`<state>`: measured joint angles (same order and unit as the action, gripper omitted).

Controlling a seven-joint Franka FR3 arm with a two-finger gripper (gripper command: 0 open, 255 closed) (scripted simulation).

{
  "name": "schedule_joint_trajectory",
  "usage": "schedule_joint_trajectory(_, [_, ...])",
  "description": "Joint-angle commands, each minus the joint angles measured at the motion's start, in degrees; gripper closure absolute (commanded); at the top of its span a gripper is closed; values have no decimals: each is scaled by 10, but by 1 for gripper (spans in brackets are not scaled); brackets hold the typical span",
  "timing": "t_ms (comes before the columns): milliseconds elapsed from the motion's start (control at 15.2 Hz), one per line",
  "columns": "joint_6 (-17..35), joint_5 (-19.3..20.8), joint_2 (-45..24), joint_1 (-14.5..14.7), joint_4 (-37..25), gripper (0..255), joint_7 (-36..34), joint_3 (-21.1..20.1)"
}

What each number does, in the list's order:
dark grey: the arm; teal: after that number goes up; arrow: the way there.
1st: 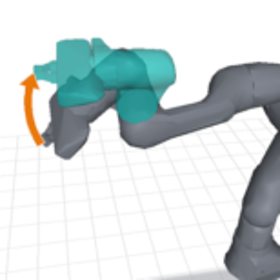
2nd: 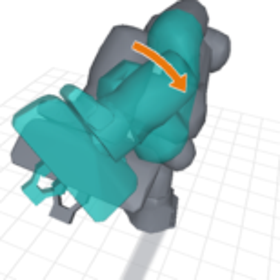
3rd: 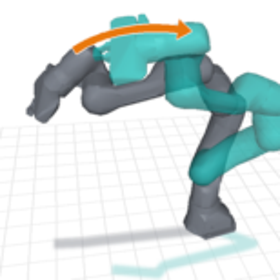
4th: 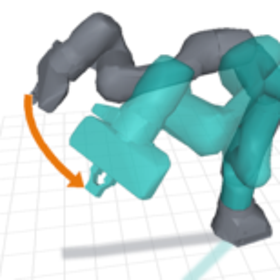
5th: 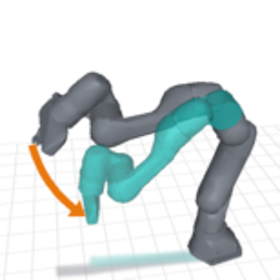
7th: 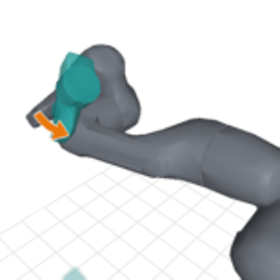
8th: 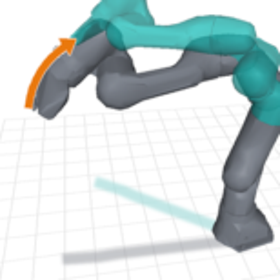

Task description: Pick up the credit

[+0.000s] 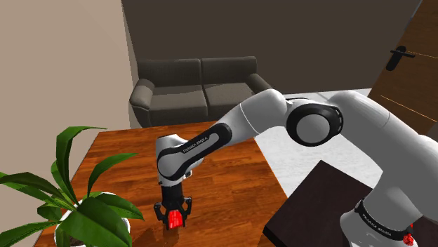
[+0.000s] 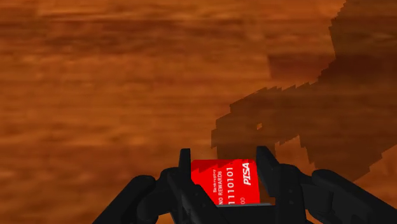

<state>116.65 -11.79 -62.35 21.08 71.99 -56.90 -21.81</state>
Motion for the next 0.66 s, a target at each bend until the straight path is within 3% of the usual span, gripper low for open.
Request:
schedule_joint_trajectory(0, [-5, -1, 13, -2, 7, 255, -3, -2])
schedule_joint_trajectory(594, [-26, -6, 55, -10, 26, 255, -13, -8])
